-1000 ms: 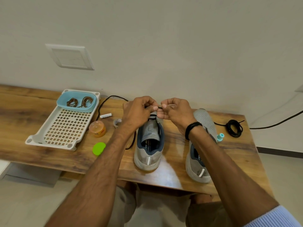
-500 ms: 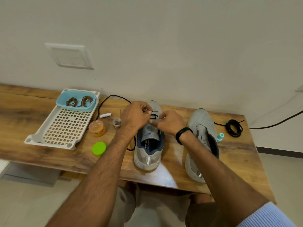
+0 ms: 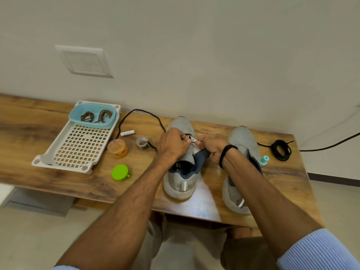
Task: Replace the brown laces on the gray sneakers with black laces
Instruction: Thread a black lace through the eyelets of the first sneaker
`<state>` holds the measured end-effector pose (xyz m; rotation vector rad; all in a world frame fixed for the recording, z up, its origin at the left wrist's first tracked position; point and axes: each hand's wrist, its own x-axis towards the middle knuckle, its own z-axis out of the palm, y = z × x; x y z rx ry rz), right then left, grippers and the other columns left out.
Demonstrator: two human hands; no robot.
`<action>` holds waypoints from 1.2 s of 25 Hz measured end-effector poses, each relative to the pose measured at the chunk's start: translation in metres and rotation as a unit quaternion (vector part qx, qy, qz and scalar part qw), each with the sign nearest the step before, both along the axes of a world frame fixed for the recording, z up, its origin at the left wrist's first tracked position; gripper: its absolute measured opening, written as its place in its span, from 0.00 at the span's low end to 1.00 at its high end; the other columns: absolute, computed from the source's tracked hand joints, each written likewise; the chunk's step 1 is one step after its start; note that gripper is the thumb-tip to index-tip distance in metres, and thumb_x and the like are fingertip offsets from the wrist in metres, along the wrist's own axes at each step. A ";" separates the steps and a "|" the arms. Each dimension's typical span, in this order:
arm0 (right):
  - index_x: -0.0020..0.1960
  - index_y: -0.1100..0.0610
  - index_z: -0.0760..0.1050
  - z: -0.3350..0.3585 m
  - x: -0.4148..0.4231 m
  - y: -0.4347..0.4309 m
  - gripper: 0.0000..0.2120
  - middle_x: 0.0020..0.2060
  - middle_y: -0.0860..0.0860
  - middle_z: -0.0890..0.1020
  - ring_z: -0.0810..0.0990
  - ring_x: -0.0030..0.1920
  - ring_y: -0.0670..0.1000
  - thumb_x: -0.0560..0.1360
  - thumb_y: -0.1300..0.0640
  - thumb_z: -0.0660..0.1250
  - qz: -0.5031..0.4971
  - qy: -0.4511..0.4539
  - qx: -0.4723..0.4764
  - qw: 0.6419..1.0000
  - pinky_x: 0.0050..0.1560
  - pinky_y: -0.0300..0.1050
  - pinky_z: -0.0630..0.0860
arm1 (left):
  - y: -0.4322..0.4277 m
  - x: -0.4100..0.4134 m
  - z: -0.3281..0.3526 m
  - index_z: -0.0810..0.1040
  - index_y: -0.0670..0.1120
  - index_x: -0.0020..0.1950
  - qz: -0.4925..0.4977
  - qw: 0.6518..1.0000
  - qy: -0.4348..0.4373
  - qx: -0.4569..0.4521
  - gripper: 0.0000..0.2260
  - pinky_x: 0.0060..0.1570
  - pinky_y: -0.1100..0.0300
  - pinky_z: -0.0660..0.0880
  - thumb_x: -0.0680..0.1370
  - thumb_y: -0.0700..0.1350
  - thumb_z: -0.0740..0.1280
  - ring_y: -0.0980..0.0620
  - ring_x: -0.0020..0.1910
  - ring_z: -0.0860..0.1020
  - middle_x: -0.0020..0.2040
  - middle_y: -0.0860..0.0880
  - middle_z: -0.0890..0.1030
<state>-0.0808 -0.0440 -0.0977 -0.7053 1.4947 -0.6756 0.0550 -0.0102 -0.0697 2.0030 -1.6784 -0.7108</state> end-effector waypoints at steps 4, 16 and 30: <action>0.56 0.64 0.81 -0.007 -0.004 -0.003 0.12 0.50 0.57 0.81 0.77 0.49 0.53 0.77 0.71 0.63 0.000 -0.048 0.032 0.998 0.57 0.48 0.77 | 0.000 -0.012 -0.004 0.74 0.48 0.27 0.040 0.999 0.002 -0.001 0.16 0.34 0.58 0.69 0.75 0.46 0.68 0.46 0.37 0.80 0.28 0.50 0.77; 0.43 0.59 0.85 0.002 -0.005 0.004 0.11 0.45 0.54 0.85 0.82 0.51 0.54 0.72 0.72 0.69 0.024 0.011 -0.021 0.999 0.58 0.54 0.79 | -0.002 -0.021 -0.007 0.82 0.42 0.46 -0.032 0.986 -0.153 -0.059 0.08 0.43 0.54 0.72 0.76 0.46 0.69 0.45 0.47 0.79 0.45 0.43 0.81; 0.46 0.63 0.83 0.014 0.001 0.014 0.09 0.43 0.59 0.85 0.83 0.47 0.57 0.68 0.63 0.67 0.208 0.305 -0.231 0.900 0.46 0.56 0.82 | -0.002 -0.022 0.005 0.78 0.40 0.49 -0.112 0.961 -0.241 -0.077 0.05 0.53 0.56 0.65 0.77 0.41 0.65 0.44 0.54 0.75 0.52 0.42 0.80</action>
